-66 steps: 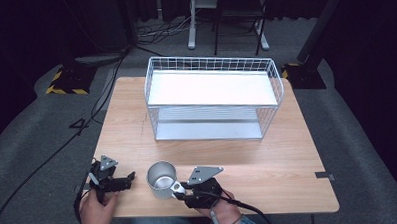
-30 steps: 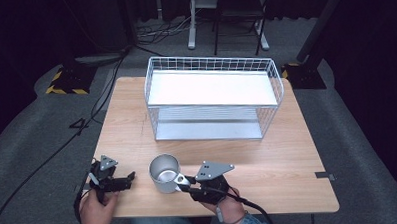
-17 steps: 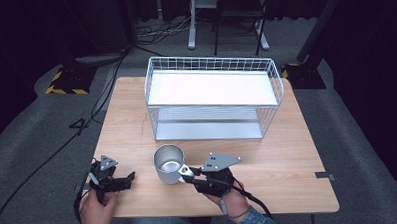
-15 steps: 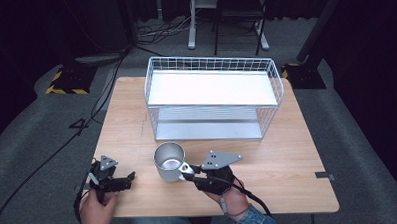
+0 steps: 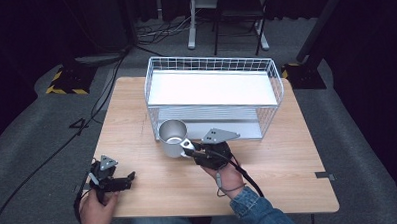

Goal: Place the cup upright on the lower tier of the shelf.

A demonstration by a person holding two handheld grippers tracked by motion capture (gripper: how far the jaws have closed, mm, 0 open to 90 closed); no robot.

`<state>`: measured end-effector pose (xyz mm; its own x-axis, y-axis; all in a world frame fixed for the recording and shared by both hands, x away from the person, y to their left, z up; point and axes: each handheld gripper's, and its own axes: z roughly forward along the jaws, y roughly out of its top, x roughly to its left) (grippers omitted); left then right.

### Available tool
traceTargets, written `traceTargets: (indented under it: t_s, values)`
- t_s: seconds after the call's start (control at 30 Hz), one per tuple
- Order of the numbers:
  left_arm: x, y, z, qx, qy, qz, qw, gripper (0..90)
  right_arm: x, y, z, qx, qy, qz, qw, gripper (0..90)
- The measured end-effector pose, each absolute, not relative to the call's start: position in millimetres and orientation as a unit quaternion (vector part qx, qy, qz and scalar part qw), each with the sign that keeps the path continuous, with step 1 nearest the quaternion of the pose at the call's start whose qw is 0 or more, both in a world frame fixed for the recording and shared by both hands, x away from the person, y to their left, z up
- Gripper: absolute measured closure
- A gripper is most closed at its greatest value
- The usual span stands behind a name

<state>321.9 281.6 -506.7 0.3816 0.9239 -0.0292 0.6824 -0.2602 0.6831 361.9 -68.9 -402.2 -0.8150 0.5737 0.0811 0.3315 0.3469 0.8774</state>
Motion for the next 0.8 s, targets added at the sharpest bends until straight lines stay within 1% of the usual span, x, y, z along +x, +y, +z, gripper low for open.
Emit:
traceTargets:
  t_s: [0.63, 0.8]
  values:
    - [322, 282, -507, 0.770, 0.521, 0.193, 0.313, 7.4, 416, -59, -410, 0.327, 0.784, 0.504, 0.159, 71.8]
    - [322, 282, -507, 0.770, 0.522, 0.193, 0.313, 7.4, 429, -53, -415, 0.336, 0.777, 0.501, 0.179, 71.7]
